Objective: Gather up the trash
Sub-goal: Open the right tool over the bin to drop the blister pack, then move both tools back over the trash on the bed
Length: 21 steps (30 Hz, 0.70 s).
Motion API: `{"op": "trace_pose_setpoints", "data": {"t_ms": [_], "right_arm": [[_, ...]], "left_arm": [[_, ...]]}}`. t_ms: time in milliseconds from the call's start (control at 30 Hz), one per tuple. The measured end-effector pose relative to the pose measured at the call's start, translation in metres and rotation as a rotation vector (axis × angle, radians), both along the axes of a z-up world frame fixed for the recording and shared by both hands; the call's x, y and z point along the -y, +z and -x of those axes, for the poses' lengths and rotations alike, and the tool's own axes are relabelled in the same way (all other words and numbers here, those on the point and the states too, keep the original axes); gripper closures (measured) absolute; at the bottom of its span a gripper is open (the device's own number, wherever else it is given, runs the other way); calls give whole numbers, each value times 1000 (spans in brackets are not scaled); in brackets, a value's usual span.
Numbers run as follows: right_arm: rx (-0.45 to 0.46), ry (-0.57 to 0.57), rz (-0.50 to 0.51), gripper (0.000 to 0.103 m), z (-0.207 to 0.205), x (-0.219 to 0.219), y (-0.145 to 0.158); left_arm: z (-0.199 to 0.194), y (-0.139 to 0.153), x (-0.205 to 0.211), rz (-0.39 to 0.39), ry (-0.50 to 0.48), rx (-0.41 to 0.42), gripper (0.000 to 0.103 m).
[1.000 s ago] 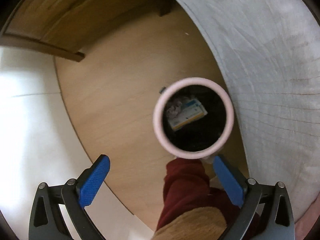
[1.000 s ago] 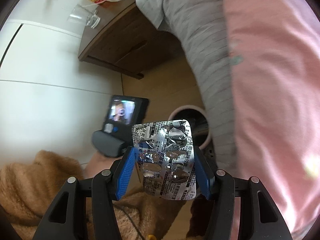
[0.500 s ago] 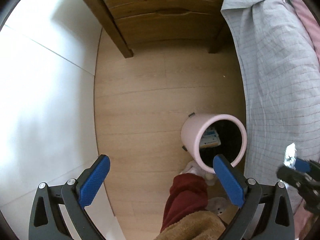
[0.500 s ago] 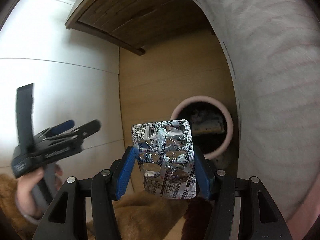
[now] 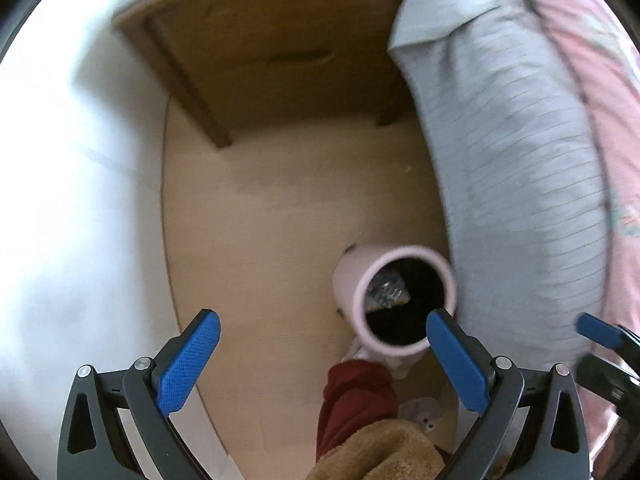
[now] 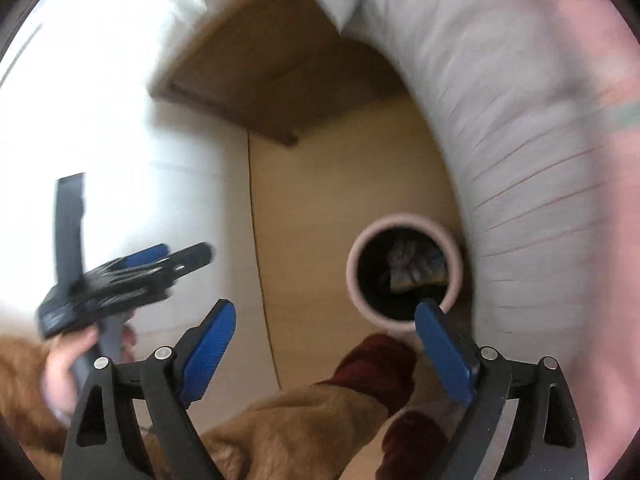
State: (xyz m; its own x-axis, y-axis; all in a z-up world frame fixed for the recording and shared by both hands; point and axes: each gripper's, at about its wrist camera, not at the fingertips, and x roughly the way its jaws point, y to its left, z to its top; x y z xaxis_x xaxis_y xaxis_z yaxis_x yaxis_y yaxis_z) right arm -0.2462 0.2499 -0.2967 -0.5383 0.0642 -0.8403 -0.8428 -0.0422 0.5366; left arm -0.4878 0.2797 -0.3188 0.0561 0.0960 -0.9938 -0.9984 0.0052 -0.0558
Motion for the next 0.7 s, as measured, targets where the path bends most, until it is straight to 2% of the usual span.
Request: {"op": "trace_pose_setpoints", "data": {"t_ms": [67,133,233,300,367,533,600,700], "right_arm": [[20,-82,-38,9,-27,7,35],[37,-151,-42,3,-49,11,53],[59,-312,-8,3,-97,27,81],[69,-423,5,3,-128,40,93],[107,-577,3,3,-170,62,111],[174,-920,-7,3,-250,129,144],[204,-1012,-16,3,-276,154,153],[235,-1130,-15,3,-309,196,146]], "left_arm": [[-22,17,-12,-36,-56,19,0],[-52,35,-24,-63,-131,47,0],[-110,58,-37,-89,-280,116,0],[-153,74,-41,-118,-408,151,0],[-210,92,-40,-153,-585,166,0],[-324,125,-14,-216,-967,194,0],[-363,133,4,-239,-1083,207,0],[-427,139,35,-234,-1229,245,0]]}}
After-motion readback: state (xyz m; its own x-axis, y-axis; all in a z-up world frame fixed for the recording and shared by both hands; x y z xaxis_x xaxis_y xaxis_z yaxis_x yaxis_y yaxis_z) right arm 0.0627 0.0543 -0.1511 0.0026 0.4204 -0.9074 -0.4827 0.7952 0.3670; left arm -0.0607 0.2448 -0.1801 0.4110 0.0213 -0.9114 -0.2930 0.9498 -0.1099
